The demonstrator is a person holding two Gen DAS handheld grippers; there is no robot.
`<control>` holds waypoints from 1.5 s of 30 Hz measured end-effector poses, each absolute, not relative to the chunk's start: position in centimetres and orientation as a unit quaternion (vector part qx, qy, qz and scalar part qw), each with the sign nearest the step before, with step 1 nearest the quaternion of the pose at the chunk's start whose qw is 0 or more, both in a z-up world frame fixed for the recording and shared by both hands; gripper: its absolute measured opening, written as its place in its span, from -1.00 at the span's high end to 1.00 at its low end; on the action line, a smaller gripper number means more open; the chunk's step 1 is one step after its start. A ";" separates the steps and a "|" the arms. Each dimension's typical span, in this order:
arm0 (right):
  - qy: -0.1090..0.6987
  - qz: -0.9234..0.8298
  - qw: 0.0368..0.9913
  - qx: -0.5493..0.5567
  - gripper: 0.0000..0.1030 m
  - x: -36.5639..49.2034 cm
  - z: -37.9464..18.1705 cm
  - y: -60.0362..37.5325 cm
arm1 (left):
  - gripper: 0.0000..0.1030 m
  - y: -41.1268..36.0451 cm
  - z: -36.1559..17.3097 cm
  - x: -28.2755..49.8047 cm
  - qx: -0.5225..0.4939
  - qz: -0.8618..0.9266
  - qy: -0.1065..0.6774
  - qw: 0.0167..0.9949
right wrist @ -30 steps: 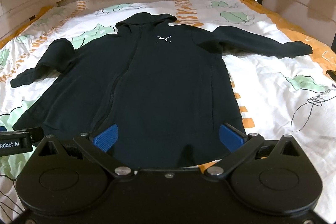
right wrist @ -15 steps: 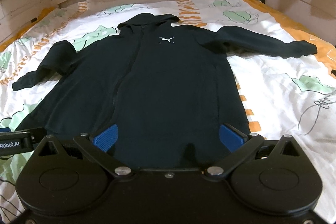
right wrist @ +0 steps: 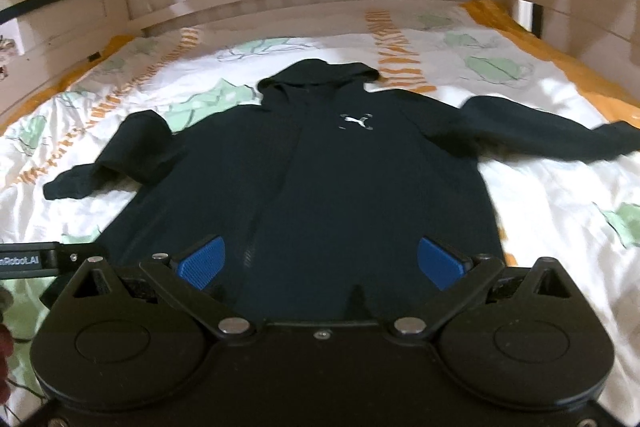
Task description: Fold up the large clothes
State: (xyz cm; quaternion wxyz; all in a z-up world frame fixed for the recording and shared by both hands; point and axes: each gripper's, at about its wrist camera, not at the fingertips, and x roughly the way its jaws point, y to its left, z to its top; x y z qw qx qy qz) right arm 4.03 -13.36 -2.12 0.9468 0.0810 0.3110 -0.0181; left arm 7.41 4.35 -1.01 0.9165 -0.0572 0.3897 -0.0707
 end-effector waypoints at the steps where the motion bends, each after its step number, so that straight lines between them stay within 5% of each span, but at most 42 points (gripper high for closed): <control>1: 0.313 -0.012 0.946 0.082 -0.98 4.6 -2.1 -13.3 | -0.96 4.8 -1.0 7.9 -0.056 -0.065 0.391 0.916; 21: 0.351 0.042 0.934 0.054 -0.99 14.1 -4.1 -11.4 | -0.97 18.4 -2.4 21.2 -0.099 0.098 0.407 0.903; 36: 0.391 0.054 0.918 0.044 -0.99 17.4 -6.3 -9.9 | -0.93 25.0 -6.9 28.3 -0.233 0.159 0.411 0.867; 37: 0.392 0.055 0.917 0.044 -0.99 17.6 -6.4 -9.9 | -0.70 25.3 -7.0 28.3 -0.247 0.157 0.400 0.869; 40: 0.394 0.061 0.916 0.041 -0.99 18.0 -6.7 -9.4 | 0.50 25.7 -6.8 28.3 -0.251 0.164 0.379 0.876; 45: 0.398 0.074 0.913 0.040 -0.99 19.6 -7.2 -8.2 | 0.68 25.3 -4.3 27.9 -0.261 0.145 0.323 0.898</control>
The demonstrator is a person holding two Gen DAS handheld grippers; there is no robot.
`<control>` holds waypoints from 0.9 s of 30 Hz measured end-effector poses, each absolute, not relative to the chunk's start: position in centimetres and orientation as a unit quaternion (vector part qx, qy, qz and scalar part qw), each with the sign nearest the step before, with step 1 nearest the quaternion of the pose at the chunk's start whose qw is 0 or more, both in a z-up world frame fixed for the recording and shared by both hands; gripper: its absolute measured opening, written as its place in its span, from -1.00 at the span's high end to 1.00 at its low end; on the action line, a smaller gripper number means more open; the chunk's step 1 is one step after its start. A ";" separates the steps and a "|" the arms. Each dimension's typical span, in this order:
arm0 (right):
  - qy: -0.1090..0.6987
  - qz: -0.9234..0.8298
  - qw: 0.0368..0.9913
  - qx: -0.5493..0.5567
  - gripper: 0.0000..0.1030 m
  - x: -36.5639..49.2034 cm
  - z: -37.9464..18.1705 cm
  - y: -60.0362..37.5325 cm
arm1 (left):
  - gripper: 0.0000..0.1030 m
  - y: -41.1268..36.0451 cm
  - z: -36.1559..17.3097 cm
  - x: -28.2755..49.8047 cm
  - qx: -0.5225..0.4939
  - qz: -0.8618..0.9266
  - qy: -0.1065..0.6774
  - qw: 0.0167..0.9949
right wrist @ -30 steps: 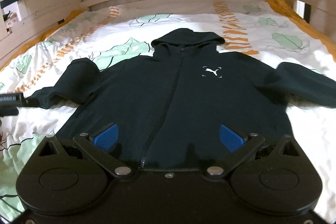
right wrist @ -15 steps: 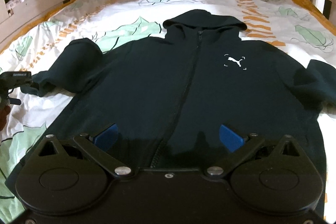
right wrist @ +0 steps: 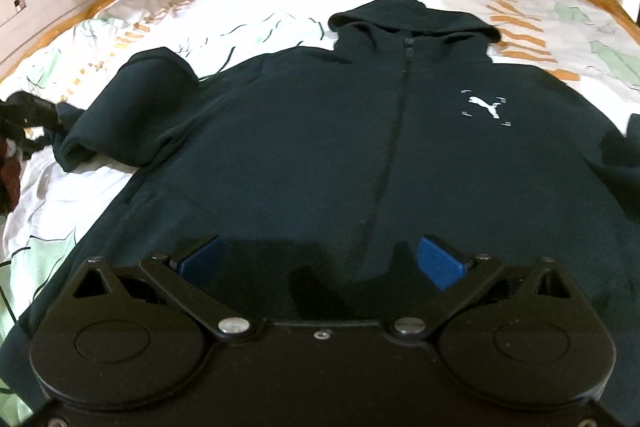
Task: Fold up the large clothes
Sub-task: 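Lift the held sleeve with the left tool and fold it across the hoodie body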
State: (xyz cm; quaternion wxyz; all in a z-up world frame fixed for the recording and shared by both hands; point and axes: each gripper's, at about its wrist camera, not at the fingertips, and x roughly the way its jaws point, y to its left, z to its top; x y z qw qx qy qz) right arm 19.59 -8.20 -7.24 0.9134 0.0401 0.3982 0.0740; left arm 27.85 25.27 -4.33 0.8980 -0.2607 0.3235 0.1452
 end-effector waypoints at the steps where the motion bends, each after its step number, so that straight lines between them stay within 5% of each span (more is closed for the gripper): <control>1: 0.397 0.077 0.914 0.042 -0.99 20.0 -7.3 -7.9 | 0.68 24.9 -3.4 27.8 -0.252 0.144 0.310 0.905; 12: 0.347 0.109 0.931 0.024 -0.99 28.3 -6.8 -1.8 | 0.68 21.4 3.0 26.8 -0.210 0.103 0.205 0.950; 27: 0.366 0.118 0.921 -0.058 -0.98 33.3 -10.7 3.4 | 0.68 21.3 2.9 26.4 -0.213 0.089 0.193 0.954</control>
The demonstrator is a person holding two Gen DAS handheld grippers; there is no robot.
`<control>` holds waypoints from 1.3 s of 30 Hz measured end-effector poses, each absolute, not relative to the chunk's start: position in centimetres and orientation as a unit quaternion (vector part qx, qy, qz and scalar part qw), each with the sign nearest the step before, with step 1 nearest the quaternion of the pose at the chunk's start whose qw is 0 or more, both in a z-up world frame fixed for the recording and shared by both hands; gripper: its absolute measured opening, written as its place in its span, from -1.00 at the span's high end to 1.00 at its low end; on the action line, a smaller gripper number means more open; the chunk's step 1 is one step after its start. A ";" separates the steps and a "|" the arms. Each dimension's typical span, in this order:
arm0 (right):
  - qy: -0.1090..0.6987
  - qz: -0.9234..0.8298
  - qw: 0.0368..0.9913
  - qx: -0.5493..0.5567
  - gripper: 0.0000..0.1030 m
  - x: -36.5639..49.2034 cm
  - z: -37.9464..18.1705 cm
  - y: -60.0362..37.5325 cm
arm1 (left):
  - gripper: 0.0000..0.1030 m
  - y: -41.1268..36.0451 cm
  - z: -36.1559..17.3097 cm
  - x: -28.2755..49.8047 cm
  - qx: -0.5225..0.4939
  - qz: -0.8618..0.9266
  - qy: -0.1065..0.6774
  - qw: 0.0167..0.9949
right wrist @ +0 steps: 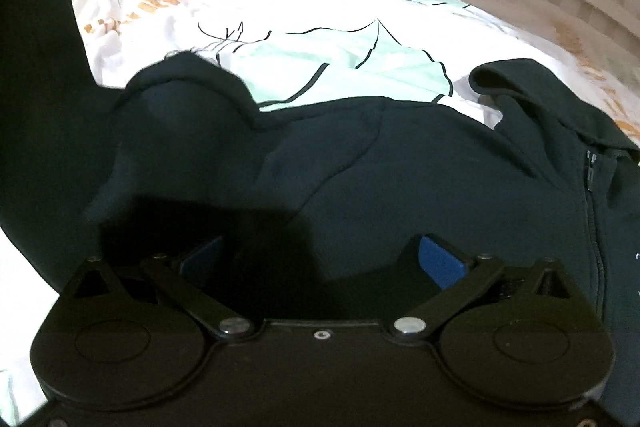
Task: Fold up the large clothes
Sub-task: 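Lift the held sleeve with the left tool and fold it across the hoodie body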
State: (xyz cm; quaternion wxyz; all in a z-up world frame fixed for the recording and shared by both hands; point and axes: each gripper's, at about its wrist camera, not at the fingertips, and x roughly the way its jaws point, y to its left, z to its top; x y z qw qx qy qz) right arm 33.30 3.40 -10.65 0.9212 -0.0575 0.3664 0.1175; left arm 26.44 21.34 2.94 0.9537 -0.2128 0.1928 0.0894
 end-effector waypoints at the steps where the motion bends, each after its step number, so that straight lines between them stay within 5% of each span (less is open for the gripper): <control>1: 0.363 0.117 0.924 -0.043 -0.98 33.0 -10.2 2.5 | 0.68 21.1 2.9 26.5 -0.210 0.085 0.193 0.955; 11: 0.363 0.081 0.928 -0.025 -0.98 26.8 -7.4 -9.8 | 0.68 16.8 2.9 26.2 -0.175 0.024 0.211 0.961; 22: 0.407 0.014 0.913 0.029 -0.98 22.6 -7.4 -20.6 | 0.67 3.4 5.3 26.6 -0.152 -0.097 0.223 0.958; 33: 0.402 -0.007 0.911 0.093 -0.98 22.8 -6.1 -24.6 | 0.66 -8.7 -1.9 28.1 -0.129 -0.190 0.320 0.919; 39: 0.397 -0.034 0.907 0.137 -0.98 23.0 -5.5 -27.2 | 0.20 -11.5 -6.4 27.9 -0.106 -0.227 0.372 0.894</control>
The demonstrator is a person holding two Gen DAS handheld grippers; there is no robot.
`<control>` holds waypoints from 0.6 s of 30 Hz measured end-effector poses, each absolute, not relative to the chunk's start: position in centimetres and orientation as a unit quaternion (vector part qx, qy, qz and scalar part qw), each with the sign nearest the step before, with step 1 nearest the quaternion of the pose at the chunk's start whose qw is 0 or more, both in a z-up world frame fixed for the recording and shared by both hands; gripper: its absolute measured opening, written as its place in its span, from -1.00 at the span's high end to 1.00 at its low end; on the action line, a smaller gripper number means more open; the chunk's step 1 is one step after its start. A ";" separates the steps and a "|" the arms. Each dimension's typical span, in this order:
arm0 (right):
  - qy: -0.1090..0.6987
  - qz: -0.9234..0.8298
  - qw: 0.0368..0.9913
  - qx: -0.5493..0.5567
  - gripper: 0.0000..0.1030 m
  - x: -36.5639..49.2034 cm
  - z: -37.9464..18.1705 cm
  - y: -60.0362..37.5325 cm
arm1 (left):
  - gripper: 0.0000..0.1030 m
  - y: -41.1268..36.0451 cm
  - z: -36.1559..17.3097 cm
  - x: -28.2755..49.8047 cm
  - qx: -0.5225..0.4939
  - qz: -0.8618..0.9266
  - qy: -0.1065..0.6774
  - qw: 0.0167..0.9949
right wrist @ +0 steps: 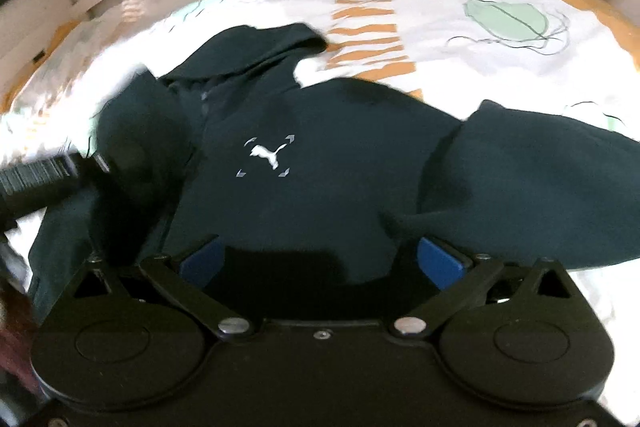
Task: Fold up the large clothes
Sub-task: 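Lift the held sleeve with the left tool and fold it across the hoodie body, then lay the sleeve on the hoodie and open the left tool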
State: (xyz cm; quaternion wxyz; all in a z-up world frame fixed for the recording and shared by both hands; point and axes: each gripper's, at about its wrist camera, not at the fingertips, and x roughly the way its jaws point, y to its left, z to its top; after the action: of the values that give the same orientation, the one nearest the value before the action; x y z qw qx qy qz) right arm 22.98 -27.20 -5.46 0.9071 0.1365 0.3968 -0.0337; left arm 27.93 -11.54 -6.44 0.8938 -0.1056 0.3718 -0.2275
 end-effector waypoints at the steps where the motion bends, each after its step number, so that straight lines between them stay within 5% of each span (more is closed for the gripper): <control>1: 0.393 -0.036 0.908 0.138 -0.98 23.0 -5.3 -27.4 | -0.03 -11.5 -6.8 27.7 -0.100 -0.232 0.376 0.891; 2: 0.390 -0.038 0.909 0.139 -0.98 22.9 -5.1 -27.6 | -0.39 -12.1 -6.9 27.4 -0.094 -0.237 0.378 0.890; 4: 0.385 -0.039 0.911 0.141 -0.98 22.8 -4.8 -27.8 | -0.65 -12.2 -7.1 26.6 -0.077 -0.239 0.376 0.892; 8: 0.381 -0.041 0.913 0.142 -0.98 22.9 -4.7 -27.9 | -0.81 -11.3 -6.8 25.1 -0.060 -0.236 0.359 0.901; 18: 0.380 -0.026 0.914 0.140 -0.98 23.4 -5.6 -27.3 | -0.84 -4.7 -8.0 23.3 0.009 -0.150 0.331 0.931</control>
State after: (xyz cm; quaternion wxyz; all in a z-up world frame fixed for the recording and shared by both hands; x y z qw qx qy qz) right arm 23.40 -27.27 -5.58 0.9141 0.1399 0.3798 -0.0256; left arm 23.26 -4.65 -7.99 0.9314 0.0093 0.3315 -0.1504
